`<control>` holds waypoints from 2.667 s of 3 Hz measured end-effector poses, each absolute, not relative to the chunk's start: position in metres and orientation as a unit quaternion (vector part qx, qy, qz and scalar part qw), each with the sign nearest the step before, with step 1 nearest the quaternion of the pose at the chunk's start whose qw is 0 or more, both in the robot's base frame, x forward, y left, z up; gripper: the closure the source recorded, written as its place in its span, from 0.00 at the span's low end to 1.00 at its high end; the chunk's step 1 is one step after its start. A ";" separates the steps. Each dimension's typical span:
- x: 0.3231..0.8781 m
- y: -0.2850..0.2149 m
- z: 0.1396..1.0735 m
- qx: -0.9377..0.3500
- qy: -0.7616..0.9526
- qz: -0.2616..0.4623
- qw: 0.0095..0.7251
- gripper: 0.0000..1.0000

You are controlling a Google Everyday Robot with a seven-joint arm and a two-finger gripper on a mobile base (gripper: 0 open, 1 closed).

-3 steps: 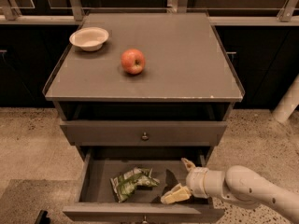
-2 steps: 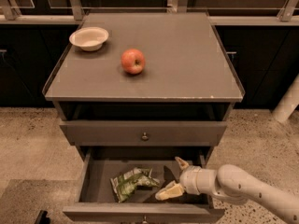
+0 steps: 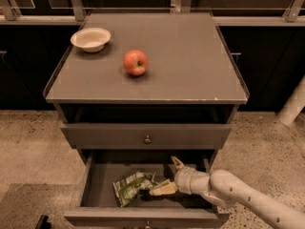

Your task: Pick green jalapeno chip bag from middle drawer and place on counter

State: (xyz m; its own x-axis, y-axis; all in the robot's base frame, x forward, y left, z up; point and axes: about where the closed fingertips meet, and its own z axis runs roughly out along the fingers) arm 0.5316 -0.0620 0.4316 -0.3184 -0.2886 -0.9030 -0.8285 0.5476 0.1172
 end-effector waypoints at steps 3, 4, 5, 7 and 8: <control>0.539 -0.039 0.396 -0.355 0.762 0.295 0.455 0.14; 0.539 -0.039 0.396 -0.355 0.762 0.296 0.455 0.37; 0.539 -0.039 0.396 -0.355 0.762 0.296 0.455 0.60; 0.539 -0.038 0.396 -0.355 0.762 0.296 0.455 0.79; 0.539 -0.038 0.396 -0.355 0.762 0.296 0.455 0.83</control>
Offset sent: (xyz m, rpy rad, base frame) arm 0.0031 0.0311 -0.0621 -0.0117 0.0434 -0.0436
